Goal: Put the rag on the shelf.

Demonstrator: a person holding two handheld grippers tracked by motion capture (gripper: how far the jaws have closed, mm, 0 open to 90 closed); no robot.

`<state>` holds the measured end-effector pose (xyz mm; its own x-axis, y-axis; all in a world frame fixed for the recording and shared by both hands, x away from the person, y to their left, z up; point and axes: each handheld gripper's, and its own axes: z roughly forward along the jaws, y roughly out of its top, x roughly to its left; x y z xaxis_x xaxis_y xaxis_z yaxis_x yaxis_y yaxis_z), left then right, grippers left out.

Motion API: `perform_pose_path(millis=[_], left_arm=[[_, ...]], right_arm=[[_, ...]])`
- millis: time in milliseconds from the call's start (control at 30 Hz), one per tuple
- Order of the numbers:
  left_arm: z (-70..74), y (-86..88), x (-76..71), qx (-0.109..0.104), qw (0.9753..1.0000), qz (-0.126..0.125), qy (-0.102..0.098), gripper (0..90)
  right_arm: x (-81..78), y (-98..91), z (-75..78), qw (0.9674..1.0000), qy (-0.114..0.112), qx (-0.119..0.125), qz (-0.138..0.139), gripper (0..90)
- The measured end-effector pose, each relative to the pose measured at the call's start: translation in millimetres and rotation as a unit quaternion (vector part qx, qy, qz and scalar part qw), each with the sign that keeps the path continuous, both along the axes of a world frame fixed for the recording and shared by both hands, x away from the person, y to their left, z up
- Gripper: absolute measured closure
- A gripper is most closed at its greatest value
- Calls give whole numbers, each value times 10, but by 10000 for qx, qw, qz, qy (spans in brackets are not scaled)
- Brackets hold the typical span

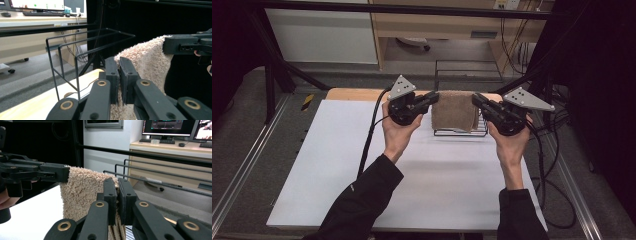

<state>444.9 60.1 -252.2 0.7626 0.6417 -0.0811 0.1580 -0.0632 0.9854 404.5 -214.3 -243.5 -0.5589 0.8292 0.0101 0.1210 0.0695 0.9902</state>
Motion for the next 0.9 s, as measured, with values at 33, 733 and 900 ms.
perform_pose_path(millis=[33,733,900], left_arm=[[17,-8,9,-11,10000,6,-6,854],[354,-171,140,-119,9995,20,-278,855],[445,-214,168,-139,9994,12,-329,855]], right_arm=[[5,-4,15,10000,-18,0,-11,861],[114,-116,333,9990,-364,31,-252,861],[136,-150,409,9987,-408,29,-308,861]])
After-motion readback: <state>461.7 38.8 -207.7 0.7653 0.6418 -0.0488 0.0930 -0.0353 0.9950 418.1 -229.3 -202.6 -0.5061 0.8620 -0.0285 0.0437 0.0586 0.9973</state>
